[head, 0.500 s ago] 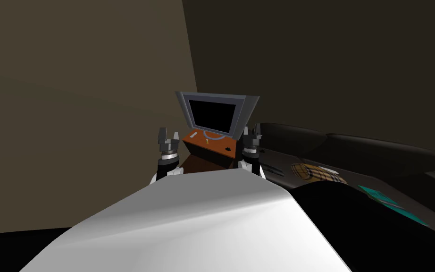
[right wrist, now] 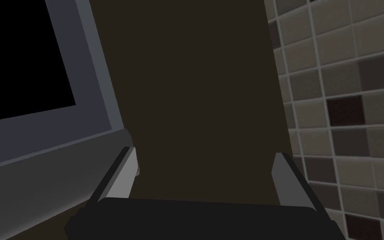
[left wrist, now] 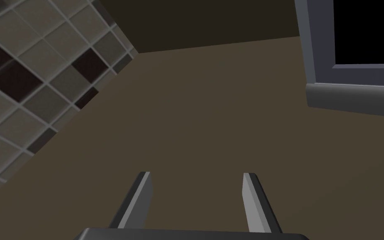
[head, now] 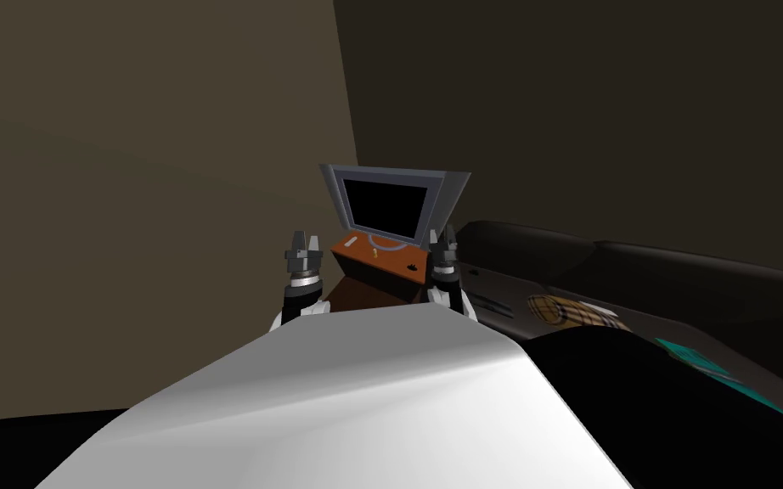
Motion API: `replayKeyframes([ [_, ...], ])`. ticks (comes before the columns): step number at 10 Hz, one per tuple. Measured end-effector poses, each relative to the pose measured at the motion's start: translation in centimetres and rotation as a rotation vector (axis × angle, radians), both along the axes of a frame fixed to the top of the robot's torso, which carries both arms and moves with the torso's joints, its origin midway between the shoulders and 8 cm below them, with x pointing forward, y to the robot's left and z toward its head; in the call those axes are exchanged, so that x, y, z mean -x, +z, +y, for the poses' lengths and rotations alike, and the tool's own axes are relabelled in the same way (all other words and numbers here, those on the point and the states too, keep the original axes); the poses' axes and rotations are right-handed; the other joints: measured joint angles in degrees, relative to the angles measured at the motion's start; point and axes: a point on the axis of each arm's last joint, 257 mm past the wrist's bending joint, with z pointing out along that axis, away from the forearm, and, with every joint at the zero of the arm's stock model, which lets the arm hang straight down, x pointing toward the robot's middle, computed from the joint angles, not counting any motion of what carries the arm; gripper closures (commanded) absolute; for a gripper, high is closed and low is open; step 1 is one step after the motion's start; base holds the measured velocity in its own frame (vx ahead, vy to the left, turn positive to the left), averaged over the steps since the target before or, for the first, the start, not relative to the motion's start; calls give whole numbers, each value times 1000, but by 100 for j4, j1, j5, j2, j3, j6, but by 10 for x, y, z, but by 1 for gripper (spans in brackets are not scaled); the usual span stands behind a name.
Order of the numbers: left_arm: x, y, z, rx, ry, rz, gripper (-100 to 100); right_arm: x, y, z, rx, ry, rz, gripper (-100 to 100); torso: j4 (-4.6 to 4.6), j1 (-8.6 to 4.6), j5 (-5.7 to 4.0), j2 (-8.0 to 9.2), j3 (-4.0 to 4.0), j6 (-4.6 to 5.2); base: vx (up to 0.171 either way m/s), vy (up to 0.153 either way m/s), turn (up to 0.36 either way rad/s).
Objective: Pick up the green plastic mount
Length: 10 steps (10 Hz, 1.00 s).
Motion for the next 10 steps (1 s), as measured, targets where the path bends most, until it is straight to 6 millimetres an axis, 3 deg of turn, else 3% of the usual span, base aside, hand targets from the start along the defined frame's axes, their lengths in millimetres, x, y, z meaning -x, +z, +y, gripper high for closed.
replayKeyframes([
  [6,0,0,0,0,0,0,0,-36,-39,38,215,78,33,-100,-1,-4,-1,-6,-3,-1,-19,18,72],
  [10,0,0,0,0,0,0,0,-51,-73,51,340,104,75,-100,-2,-7,-1,-10,-5,0,-5,9,72],
])
